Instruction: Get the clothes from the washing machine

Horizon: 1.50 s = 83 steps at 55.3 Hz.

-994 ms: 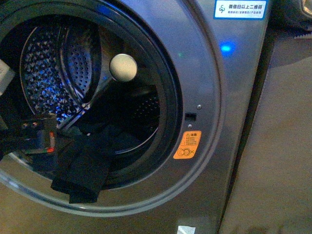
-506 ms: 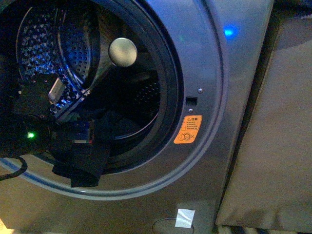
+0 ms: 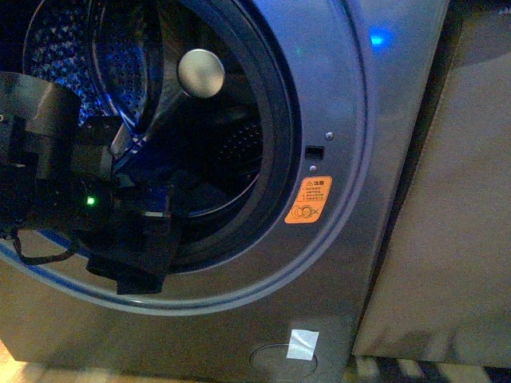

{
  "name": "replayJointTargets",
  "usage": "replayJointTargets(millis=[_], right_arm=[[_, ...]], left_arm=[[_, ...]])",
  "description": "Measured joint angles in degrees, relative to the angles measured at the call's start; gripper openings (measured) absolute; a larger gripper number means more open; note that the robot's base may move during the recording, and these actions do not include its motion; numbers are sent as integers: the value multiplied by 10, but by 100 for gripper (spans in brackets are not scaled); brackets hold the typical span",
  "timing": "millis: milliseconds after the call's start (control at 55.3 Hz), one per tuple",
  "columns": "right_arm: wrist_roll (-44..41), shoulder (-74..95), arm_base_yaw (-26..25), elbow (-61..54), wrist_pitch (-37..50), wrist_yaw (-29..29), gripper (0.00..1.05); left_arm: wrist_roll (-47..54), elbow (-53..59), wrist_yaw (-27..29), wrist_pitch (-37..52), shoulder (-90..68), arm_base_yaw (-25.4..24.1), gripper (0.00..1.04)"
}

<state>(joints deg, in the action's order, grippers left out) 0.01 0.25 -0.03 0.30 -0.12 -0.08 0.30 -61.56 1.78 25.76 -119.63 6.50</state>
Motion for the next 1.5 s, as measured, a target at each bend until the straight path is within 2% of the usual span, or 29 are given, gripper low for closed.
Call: replayJointTargets(millis=[741,1501], right_arm=[[0,0,0,0,0,0,97],[0,0,0,0,0,0,97]], left_arm=[[44,-65,23,-68,-59,5,98],[9,-176,23,-103,-84,2,98]])
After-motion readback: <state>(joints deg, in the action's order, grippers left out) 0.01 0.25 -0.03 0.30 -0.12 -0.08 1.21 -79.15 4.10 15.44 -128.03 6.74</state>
